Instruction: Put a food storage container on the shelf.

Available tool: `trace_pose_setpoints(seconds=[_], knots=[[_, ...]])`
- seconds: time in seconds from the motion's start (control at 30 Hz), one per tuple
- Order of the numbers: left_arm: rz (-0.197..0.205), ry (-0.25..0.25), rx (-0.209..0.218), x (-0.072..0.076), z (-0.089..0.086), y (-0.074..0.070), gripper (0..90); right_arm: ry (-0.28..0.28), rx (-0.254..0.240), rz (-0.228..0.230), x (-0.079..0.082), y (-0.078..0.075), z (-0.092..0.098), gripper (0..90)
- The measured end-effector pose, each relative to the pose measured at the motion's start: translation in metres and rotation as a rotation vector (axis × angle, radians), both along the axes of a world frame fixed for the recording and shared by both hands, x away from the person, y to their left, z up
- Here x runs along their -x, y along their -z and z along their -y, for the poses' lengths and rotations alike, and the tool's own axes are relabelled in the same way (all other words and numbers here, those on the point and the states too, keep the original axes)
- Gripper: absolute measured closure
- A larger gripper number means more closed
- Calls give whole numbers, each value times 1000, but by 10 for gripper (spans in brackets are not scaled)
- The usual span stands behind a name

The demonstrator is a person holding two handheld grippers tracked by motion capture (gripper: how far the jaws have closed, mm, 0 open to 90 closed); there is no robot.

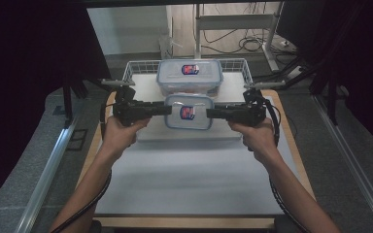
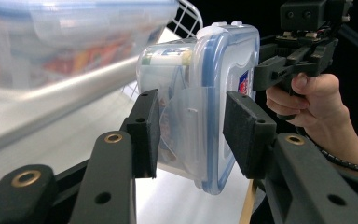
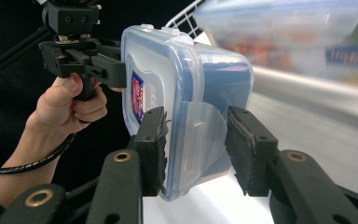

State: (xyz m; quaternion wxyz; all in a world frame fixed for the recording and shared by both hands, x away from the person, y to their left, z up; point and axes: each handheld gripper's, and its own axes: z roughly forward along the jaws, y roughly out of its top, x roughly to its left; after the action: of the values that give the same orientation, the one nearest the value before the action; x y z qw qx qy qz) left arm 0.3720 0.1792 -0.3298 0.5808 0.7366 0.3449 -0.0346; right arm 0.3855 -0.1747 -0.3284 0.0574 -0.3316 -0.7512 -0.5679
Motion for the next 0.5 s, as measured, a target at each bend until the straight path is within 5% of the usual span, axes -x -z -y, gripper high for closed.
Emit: trace_pose_setpoints(seconds=[0.5], knots=[[-8,-30,12,-28,-2,-41,570,27,-14,17,-30,-41,-4,580]])
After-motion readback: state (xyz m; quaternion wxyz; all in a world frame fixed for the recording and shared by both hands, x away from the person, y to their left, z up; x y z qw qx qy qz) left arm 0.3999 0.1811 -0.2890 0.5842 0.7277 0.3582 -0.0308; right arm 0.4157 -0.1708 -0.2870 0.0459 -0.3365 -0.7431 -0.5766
